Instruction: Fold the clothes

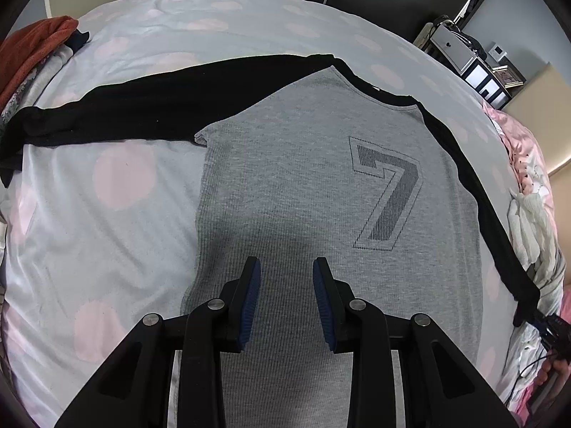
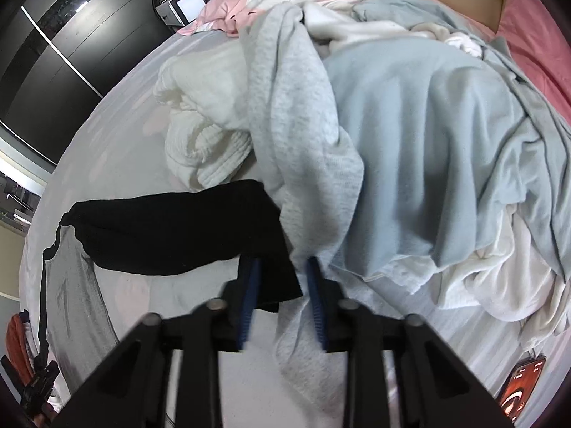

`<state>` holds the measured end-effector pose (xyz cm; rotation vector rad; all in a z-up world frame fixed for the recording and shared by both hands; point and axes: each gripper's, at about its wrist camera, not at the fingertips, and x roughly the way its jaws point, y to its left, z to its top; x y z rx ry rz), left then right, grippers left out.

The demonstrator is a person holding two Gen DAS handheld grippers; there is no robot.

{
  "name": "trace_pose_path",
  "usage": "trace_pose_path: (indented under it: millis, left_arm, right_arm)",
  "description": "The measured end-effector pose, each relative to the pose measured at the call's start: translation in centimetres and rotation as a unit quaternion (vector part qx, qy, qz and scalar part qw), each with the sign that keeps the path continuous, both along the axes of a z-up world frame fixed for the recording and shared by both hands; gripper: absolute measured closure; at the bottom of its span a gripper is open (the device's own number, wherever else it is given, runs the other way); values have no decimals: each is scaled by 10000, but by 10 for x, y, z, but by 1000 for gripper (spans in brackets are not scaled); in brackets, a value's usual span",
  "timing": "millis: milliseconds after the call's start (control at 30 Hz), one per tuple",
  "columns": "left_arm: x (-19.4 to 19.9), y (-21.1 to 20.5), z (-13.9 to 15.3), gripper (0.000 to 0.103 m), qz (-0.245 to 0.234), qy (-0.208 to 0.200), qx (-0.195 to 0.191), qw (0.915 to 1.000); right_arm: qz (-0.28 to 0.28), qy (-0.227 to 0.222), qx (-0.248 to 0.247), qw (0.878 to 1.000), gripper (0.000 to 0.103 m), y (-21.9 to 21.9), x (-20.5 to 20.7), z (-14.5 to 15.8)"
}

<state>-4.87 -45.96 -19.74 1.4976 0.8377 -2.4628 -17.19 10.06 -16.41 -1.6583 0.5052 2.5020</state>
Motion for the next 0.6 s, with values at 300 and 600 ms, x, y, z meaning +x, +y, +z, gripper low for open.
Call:
trace_pose_path:
  millis: [300,600]
  left_arm:
    - [6,-10,5,71,155,110,147,9997]
    - [16,-24,13,71,285,324,335,9985]
  right_arm:
    - [371,138,819,9959,99,-24,-9,72]
    - [203,180,1631,9862,99,-35,-79,170]
